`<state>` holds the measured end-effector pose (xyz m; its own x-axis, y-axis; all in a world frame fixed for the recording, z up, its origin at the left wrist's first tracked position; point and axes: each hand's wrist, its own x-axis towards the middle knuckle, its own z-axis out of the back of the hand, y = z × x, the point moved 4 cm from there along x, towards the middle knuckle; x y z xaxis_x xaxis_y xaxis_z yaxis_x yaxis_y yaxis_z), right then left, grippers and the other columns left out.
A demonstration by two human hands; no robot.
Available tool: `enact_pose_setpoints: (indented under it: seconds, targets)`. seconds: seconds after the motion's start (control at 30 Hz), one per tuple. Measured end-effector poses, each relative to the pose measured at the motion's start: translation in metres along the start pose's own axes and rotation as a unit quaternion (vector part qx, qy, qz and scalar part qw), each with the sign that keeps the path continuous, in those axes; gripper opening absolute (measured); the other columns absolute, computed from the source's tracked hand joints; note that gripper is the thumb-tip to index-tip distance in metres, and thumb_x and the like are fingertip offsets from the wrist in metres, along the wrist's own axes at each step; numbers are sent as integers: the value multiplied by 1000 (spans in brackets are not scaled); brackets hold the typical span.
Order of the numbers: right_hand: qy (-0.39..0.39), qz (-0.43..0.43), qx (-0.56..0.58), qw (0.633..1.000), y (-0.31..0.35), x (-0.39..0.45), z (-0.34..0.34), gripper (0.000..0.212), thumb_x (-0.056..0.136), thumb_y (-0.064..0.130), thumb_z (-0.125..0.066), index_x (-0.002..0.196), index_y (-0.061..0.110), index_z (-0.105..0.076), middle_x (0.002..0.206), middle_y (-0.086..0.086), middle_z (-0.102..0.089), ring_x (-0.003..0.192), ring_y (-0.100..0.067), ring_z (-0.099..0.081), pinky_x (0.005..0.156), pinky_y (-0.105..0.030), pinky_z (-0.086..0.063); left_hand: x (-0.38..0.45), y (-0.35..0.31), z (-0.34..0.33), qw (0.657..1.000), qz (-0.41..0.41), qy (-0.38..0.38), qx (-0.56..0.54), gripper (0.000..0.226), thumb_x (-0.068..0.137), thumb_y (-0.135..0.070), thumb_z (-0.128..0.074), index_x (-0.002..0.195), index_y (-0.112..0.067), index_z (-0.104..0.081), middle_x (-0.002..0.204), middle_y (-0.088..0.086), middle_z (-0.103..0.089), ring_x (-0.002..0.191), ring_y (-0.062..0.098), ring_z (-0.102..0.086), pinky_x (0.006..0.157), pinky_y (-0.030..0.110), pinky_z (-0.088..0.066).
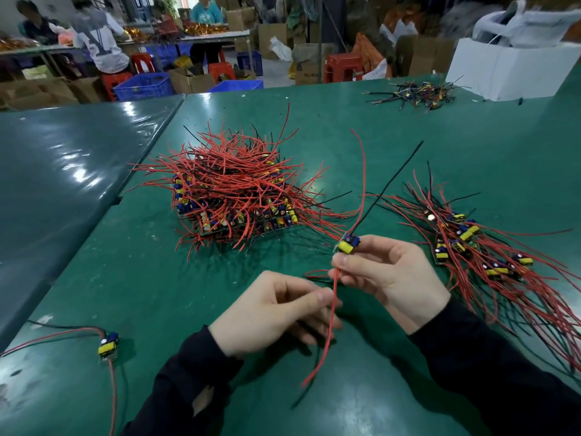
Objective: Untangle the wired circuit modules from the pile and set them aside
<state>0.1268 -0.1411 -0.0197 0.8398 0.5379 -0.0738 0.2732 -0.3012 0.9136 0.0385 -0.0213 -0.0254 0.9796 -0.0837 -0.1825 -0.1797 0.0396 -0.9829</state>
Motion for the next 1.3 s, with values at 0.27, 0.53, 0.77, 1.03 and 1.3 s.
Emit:
enact_pose_setpoints:
  seconds: [0.27,0.53,0.77,1.03,1.3]
  targets:
    - [22,-88,-2,996,-12,0,-1,23,52,2,-73,74,-2,-66,63,-11,-68,53,-19,-68,46,-15,-50,1,6,-4,1000,-20,-17,7,7,84,2,-63,80,-3,-65,62,8,-67,51,17,-66,47,21,-51]
    - [126,-172,-28,977,-19,-9,-11,13,56,0,-70,69,1,-68,61,-9,-65,48,-15,-64,42,-13,-47,-1,1,28,992,-16,-116,-46,43,70,-43,-60,90,-8,-72,72,4,-65,50,14,-56,40,18,-40]
    - [269,-230,-107,929,-26,-24,-21,29,73,-15,-64,60,11,-68,59,-8,-67,47,-16,-65,42,-14,-47,1,7,15,981,-2,-47,-187,19,72,-19,-64,83,-9,-77,53,-3,-50,42,3,-45,36,10,-32]
    - [310,-229,-148,911,-21,-25,-19,32,78,-18,-59,63,10,-67,58,-3,-67,48,-11,-65,42,-12,-46,2,1,19,979,-52,-115,-162,16,60,-18,-72,67,-4,-72,63,1,-66,46,7,-51,38,13,-34]
    - [371,-258,-150,880,-24,-35,-24,26,73,-9,-62,66,15,-68,62,0,-68,52,-9,-66,45,-11,-47,-4,-1,35,953,-48,-81,-288,34,49,-23,-90,78,-8,-78,63,1,-65,42,1,-49,36,7,-37]
